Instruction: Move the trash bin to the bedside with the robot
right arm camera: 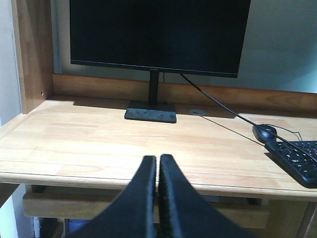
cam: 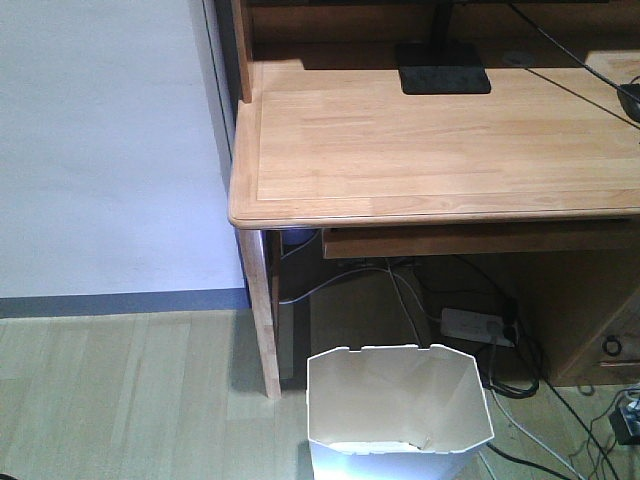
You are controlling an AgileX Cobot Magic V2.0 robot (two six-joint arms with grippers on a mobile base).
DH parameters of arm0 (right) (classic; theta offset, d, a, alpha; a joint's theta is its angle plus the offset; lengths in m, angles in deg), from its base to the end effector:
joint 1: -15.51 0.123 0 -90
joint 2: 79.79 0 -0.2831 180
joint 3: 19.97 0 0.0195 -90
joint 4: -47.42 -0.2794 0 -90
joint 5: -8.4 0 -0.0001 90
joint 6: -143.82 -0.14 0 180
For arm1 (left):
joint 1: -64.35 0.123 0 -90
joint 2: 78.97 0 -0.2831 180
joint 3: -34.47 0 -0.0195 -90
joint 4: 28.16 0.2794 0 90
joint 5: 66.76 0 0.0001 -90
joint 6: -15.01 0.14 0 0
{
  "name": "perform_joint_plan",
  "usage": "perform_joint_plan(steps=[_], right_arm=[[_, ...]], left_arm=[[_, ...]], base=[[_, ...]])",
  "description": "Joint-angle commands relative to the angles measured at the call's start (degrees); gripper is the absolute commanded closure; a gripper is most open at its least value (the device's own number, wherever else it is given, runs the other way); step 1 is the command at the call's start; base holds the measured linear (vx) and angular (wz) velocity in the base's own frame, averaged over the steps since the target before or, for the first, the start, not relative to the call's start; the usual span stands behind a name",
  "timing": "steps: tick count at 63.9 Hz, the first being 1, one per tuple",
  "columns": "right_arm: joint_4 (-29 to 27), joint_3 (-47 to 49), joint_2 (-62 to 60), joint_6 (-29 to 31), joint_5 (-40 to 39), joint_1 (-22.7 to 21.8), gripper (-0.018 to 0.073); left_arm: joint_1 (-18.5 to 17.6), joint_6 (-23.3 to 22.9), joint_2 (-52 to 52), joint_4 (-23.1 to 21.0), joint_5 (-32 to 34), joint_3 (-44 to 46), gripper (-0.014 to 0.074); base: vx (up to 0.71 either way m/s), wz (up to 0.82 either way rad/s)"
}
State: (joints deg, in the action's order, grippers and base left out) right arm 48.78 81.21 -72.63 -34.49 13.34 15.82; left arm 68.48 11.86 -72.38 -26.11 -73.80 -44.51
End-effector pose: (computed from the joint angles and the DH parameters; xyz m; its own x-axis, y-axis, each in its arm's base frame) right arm 0.1364 0.0004 0.1950 -0.0158 -0.0532 -0.9985 -0.0042 0.9986 -0.0531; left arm 0.1353 0.0104 0.1900 -0.0438 -0.0227 -0.9988 -0.0773 0.9968 -0.0192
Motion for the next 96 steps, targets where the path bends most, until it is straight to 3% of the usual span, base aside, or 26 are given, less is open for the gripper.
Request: perform_joint_plan(steps=[1, 54, 63, 69, 78, 96], right_arm=[[0.1, -1.1, -0.7, 0.2, -4.3, 0.0, 0.0568], [0.3, -1.1, -0.7, 0.3, -4.5, 0.0, 0.0568], [1.0, -1.1, -0.7, 0.5, -8.7, 0.0, 0.0568], [-2.4, -0.6, -0.7, -1.7, -14.1, 0.0, 0.0568], [-3.5, 3.0, -0.4, -1.3, -16.5, 0.0, 0.0568], [-3.1, 19.2, 13.7, -0.6, -7.0, 0.0, 0.0568]], left_arm=[[-0.2, -0.3, -0.4, -0.1, 4.2, 1.4, 0.0603], [-0.2, -0.3, -0.4, -0.1, 4.2, 1.4, 0.0603], [-0.2, -0.3, -0.4, -0.1, 4.2, 1.4, 0.0603], [-0.2, -0.3, -0.4, -0.1, 4.2, 1.4, 0.0603], [-0.2, -0.3, -0.4, -0.1, 4.2, 1.4, 0.0603], [-0.2, -0.3, -0.3, -0.1, 4.2, 1.4, 0.0603]], base=[[0.0, 0.0], [0.0, 0.0], [0.0, 0.0], [0.0, 0.0], [0.0, 0.0], [0.0, 0.0]])
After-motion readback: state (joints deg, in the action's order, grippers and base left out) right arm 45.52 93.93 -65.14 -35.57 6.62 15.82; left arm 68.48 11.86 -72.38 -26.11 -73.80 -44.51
